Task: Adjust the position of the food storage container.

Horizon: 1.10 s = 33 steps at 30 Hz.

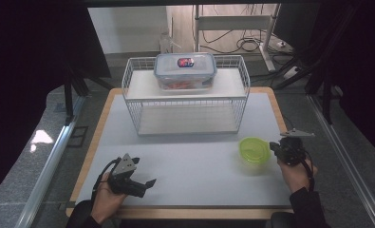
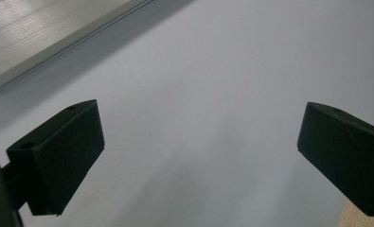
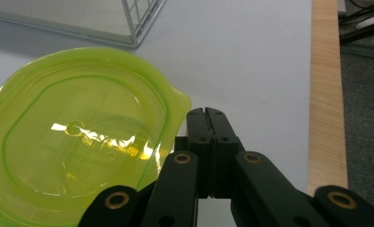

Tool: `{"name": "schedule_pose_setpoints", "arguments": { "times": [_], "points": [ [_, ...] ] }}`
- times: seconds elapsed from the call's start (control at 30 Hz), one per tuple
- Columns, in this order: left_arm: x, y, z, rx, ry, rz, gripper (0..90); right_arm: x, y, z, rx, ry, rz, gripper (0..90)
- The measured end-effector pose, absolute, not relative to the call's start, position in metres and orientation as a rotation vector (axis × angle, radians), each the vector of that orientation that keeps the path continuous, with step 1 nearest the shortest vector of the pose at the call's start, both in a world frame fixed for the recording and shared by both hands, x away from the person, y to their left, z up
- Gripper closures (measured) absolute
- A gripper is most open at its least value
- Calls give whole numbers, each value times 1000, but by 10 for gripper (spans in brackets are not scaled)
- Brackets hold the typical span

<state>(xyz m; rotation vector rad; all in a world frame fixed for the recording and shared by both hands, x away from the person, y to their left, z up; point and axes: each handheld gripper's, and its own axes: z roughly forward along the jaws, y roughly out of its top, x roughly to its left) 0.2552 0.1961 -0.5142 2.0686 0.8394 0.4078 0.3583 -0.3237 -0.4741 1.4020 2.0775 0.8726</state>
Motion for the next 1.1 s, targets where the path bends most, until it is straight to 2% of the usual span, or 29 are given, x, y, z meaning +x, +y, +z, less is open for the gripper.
{"name": "schedule_pose_setpoints", "arguments": {
  "times": [1.1],
  "points": [
    [256,194,-516,2087,840,394,15,353,-287,-479,1394,2227,980,886]
  ]
}}
